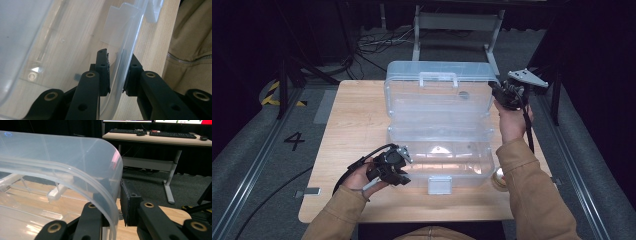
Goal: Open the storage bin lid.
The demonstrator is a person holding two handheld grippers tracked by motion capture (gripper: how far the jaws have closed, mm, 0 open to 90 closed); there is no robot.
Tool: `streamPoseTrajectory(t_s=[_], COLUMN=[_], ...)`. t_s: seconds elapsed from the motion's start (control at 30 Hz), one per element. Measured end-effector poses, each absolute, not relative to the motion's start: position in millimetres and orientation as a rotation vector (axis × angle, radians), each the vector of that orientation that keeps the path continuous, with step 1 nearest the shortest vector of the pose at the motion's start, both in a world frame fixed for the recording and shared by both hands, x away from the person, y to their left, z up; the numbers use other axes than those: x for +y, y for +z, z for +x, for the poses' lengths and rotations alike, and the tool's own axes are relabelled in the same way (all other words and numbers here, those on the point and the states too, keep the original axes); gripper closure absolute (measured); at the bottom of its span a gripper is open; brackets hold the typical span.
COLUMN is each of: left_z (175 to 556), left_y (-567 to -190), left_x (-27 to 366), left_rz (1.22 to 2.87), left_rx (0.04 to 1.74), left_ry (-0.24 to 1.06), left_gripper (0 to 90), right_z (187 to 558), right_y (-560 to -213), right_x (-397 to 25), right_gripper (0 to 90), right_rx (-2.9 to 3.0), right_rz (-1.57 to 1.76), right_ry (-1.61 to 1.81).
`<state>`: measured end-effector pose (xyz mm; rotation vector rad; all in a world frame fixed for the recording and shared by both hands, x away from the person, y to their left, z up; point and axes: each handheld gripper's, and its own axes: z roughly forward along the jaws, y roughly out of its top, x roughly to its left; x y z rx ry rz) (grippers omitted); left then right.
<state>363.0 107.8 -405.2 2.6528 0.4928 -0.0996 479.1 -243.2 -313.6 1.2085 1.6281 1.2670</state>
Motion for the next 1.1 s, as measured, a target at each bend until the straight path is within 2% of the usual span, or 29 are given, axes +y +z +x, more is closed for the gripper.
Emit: streamPoseTrajectory(t_s=[0.6, 0.87, 1.1], left_z=[361.4, 354.8, 352.3], left_y=[-409.1, -411.7, -412.7], left_x=[110.7, 111.1, 112.2], left_rz=[2.629, 2.629, 2.617], left_rx=[0.517, 0.526, 0.532], left_ry=[-0.095, -0.002, 0.024], left_gripper=[76.9, 76.6, 76.4], right_z=[488.4, 496.9, 503.1], right_y=[-315.3, -315.6, -316.4], right_x=[-241.3, -241.5, -241.5], right_gripper=[80.3, 80.2, 80.2], right_rx=[1.605, 1.61, 1.613], right_rz=[1.236, 1.258, 1.271], right_ry=[1.274, 1.279, 1.282])
